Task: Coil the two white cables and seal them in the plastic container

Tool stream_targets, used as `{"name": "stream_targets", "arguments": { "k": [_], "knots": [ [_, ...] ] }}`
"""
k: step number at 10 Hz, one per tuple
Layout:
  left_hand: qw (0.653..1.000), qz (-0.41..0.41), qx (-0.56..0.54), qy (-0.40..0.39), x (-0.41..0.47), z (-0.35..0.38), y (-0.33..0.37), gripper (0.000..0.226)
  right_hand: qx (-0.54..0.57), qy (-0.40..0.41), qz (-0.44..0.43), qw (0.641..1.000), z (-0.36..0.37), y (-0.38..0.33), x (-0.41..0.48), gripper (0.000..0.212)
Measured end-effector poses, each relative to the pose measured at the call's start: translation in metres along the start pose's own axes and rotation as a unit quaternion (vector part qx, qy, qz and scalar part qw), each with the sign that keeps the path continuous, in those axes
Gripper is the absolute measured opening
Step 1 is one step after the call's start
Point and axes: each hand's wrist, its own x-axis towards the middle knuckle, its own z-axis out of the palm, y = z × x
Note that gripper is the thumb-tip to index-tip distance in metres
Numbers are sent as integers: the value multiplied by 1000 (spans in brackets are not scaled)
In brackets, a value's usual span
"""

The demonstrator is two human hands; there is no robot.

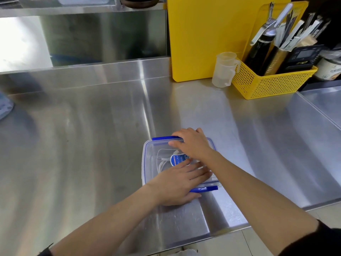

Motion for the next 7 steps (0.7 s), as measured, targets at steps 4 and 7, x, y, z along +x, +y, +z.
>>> {"name": "stream_targets", "arguments": {
  "k": [4, 7],
  "knots": [
    [994, -40, -99, -15, 4, -3, 6, 52, 35, 24, 3, 999, -3, -3, -2, 31],
    [993, -62, -103, -18, 14, -45, -5, 42, 50, -106, 3, 993, -22, -4, 0, 30]
  ]
}}
